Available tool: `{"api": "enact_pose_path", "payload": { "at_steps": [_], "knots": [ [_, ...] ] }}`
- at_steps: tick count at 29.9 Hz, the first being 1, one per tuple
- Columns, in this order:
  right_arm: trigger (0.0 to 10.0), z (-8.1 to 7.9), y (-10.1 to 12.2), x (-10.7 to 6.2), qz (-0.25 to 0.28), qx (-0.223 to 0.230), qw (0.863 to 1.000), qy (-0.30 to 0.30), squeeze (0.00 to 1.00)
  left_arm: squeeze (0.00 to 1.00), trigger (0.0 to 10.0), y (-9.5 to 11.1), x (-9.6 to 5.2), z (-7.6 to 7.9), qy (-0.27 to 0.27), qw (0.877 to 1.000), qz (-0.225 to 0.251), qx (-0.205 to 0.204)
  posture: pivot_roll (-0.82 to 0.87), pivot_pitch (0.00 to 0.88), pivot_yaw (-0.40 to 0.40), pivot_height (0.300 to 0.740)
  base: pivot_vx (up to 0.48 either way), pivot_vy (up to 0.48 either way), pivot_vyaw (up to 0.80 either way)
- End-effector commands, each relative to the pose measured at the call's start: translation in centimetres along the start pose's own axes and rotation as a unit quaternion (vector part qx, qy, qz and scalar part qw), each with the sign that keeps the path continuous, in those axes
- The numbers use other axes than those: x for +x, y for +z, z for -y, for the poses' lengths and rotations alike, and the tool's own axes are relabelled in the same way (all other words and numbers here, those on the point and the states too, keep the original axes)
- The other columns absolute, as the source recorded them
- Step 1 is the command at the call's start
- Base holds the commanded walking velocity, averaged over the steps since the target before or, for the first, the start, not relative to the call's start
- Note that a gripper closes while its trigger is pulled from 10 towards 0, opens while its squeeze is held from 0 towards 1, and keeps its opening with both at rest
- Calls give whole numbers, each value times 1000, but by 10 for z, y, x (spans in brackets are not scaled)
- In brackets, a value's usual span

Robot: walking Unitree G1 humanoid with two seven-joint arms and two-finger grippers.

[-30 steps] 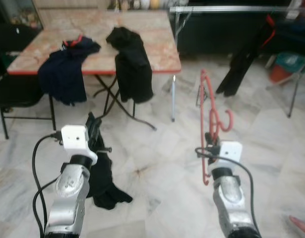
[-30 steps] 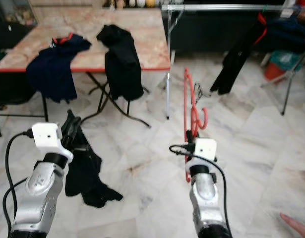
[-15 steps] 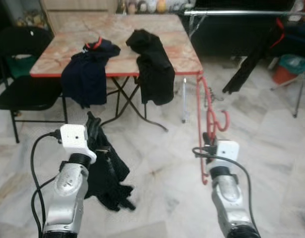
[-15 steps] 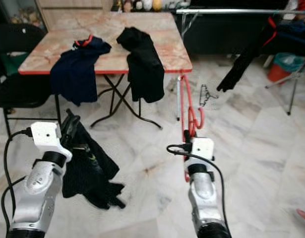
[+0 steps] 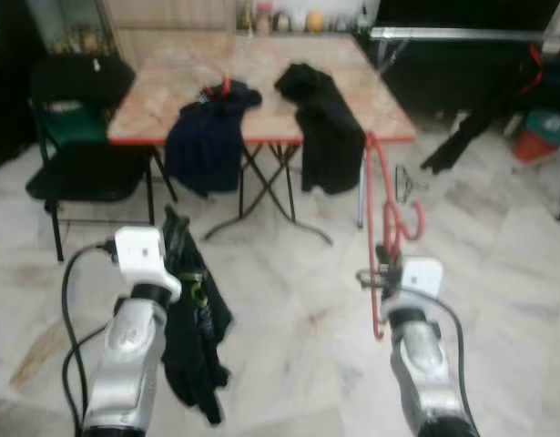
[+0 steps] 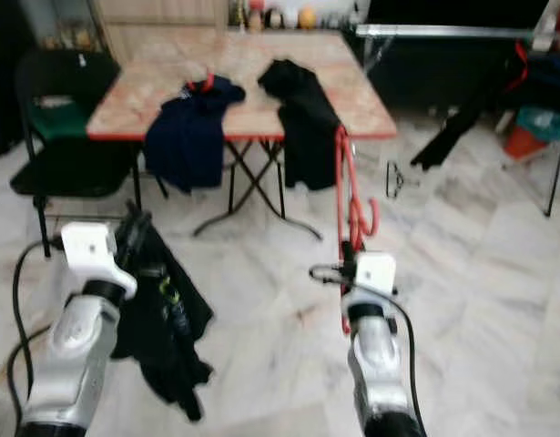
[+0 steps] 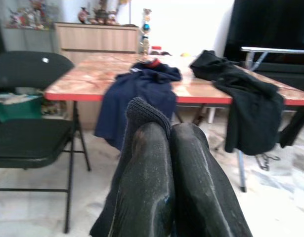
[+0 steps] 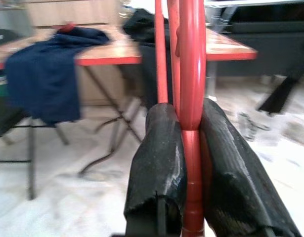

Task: Hang hanger

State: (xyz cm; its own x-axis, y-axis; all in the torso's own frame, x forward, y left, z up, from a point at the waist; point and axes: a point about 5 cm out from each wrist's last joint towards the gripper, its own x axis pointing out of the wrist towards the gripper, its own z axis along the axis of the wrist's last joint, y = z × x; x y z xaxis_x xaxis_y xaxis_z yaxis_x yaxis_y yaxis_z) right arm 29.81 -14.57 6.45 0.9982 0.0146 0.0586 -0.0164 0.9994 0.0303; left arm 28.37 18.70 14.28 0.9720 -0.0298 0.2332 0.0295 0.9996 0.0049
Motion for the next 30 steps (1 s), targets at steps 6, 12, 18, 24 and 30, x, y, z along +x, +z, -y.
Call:
{"api": "enact_pose_path", "payload": {
  "at_steps": [6,12,18,24,30],
  "knots": [
    [10000,10,4,0,9,-7,1000,-11,0,0,10000,12,3,9,-11,1000,24,-9,80,26,-30,740,0,0,0],
    [10000,10,4,0,10,-8,1000,-11,0,0,10000,10,1,10,-17,1000,21,-6,79,30,-31,740,0,0,0],
    [10000,13,2,-1,5,-8,1000,-17,0,0,10000,10,1,11,-19,1000,20,-4,80,32,-32,740,0,0,0],
    [10000,51,-43,-21,-126,1,987,-96,0,0,10000,10,1,11,-16,1000,20,-4,69,34,-30,740,0,0,0],
    [10000,76,-91,-62,-294,-8,942,-163,0,0,10000,9,1,9,-16,1000,18,-2,69,33,-22,740,0,0,0]
  ]
}}
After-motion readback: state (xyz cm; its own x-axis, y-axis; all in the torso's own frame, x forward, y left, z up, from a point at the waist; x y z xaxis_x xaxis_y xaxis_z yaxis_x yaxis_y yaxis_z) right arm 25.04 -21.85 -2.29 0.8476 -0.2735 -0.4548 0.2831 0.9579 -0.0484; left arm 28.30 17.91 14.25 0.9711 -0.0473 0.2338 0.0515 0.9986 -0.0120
